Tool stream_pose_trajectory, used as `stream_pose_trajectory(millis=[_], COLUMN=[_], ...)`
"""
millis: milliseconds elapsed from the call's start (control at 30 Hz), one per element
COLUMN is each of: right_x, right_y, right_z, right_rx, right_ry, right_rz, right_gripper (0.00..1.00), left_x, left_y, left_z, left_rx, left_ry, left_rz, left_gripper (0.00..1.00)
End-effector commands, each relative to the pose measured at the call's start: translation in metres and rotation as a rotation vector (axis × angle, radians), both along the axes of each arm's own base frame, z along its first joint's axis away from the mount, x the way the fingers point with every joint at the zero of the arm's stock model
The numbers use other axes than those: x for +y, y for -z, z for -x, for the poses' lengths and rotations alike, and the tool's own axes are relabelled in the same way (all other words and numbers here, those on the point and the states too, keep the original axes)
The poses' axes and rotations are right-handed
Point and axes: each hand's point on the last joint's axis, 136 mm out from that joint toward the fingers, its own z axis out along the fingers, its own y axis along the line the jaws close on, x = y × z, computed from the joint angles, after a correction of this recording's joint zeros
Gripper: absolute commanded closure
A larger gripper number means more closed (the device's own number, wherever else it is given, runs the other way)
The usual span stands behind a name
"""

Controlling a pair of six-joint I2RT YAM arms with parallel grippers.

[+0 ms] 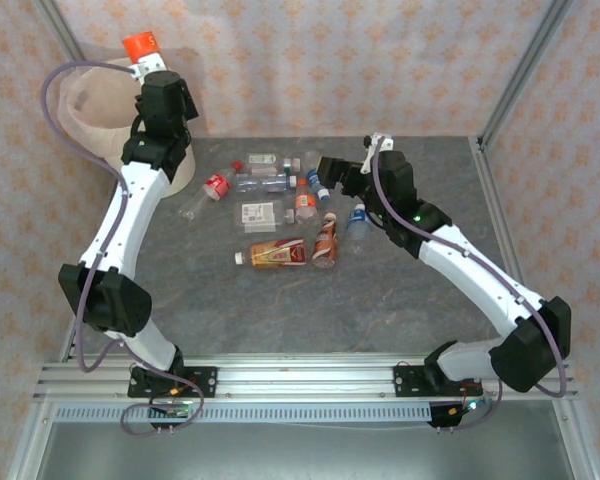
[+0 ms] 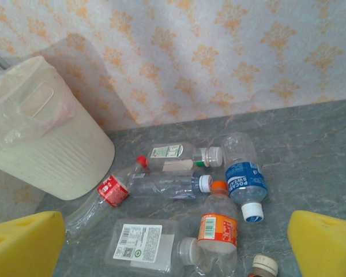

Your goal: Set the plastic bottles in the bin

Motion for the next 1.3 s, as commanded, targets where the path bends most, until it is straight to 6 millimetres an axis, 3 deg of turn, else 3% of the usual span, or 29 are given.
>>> stream_pose_trajectory(millis=[0,333,700,767,833,933,1000,1267], right_x=[-0.011,-0.020,-0.022,-0.024,-0.024,-0.022,-0.022,-0.021], right_y=[-0.006,0.003,0.002,0.001,0.002,0.002,0.003,0.006], right_z=[0.004,0.003,0.001,0.000,-0.002,-0.004,-0.006,-0.011], right_rx=[-0.024,0.006,0.022,0.026,0.031,0.038,0.040,0.042], right_ry=[0.039,0.087,0.103,0.112,0.118,0.119,0.121,0.138], right_rz=[0.018,0.059,0.074,0.083,0.090,0.091,0.093,0.086], right_gripper=[0.01,0.01,0.01,0.01,0.01,0.01,0.01,0.01], left_x=[0.038,0.109,0.148,0.158,0.167,0.166,0.156,0.122], left_y=[0.001,0.041,0.061,0.062,0.060,0.053,0.049,0.033], left_z=[-0.007,-0.046,-0.091,-0.095,-0.098,-0.104,-0.108,-0.088], left_rx=[0.024,0.142,0.135,0.111,0.077,0.039,0.032,0.083], left_ry=[-0.097,-0.215,-0.291,-0.324,-0.356,-0.332,-0.266,-0.107], left_rz=[-0.062,-0.019,-0.004,0.003,0.022,0.054,0.079,0.184], left_gripper=[0.55,0.55,0.52,0.49,0.37,0.15,0.08,0.00])
